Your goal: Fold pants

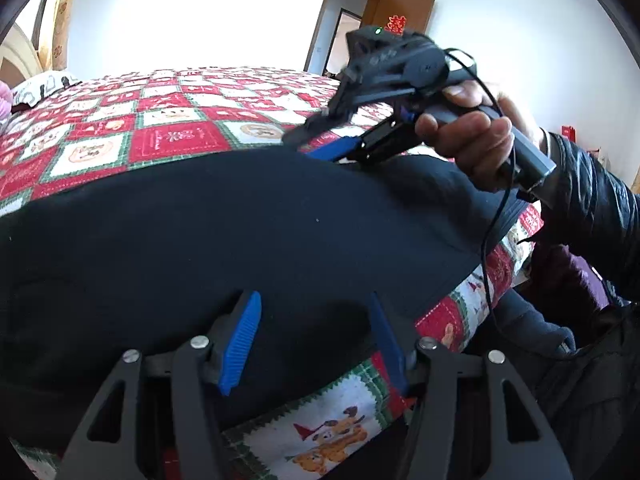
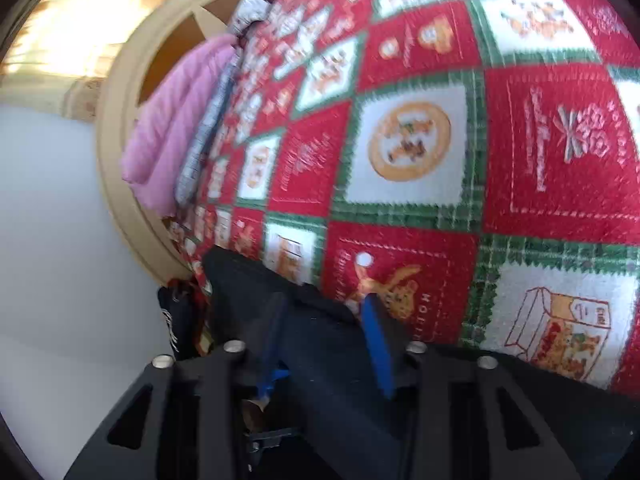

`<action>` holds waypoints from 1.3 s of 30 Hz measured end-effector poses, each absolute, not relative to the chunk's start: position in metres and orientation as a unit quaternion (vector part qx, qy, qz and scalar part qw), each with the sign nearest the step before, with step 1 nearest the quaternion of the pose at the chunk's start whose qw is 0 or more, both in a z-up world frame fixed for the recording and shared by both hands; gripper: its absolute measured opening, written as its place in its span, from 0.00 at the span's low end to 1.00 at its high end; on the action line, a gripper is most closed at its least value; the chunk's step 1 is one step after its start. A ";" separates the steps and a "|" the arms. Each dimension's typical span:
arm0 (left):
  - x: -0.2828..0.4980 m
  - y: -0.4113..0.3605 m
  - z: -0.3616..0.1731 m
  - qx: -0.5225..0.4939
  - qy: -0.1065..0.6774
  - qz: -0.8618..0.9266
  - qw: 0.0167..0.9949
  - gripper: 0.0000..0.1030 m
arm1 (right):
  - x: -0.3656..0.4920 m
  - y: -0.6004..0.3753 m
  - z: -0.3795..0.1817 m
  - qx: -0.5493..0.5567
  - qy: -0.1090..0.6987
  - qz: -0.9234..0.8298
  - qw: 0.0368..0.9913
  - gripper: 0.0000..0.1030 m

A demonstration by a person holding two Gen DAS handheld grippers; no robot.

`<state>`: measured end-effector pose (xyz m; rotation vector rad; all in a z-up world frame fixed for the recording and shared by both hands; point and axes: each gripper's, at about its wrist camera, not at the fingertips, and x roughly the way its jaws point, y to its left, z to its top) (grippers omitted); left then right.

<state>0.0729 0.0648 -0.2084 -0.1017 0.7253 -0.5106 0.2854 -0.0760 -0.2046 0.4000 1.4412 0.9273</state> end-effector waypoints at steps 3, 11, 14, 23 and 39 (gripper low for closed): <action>0.072 0.065 -0.209 -0.048 0.350 -0.247 0.902 0.57 | 0.285 -0.069 -0.214 0.187 0.648 0.406 0.617 0.19; 0.074 0.063 -0.210 -0.040 0.347 -0.247 0.904 0.57 | 0.287 -0.064 -0.221 0.229 0.641 0.403 0.612 0.05; 0.074 0.063 -0.210 -0.041 0.346 -0.247 0.904 0.57 | 0.281 -0.063 -0.204 0.210 0.612 0.409 0.643 0.04; 0.073 0.062 -0.212 -0.033 0.342 -0.248 0.906 0.57 | 0.284 -0.065 -0.174 0.176 0.563 0.394 0.705 0.04; 0.070 0.046 -0.196 -0.030 0.337 -0.240 0.910 0.60 | 0.240 -0.165 -0.150 0.104 0.508 0.314 0.796 0.32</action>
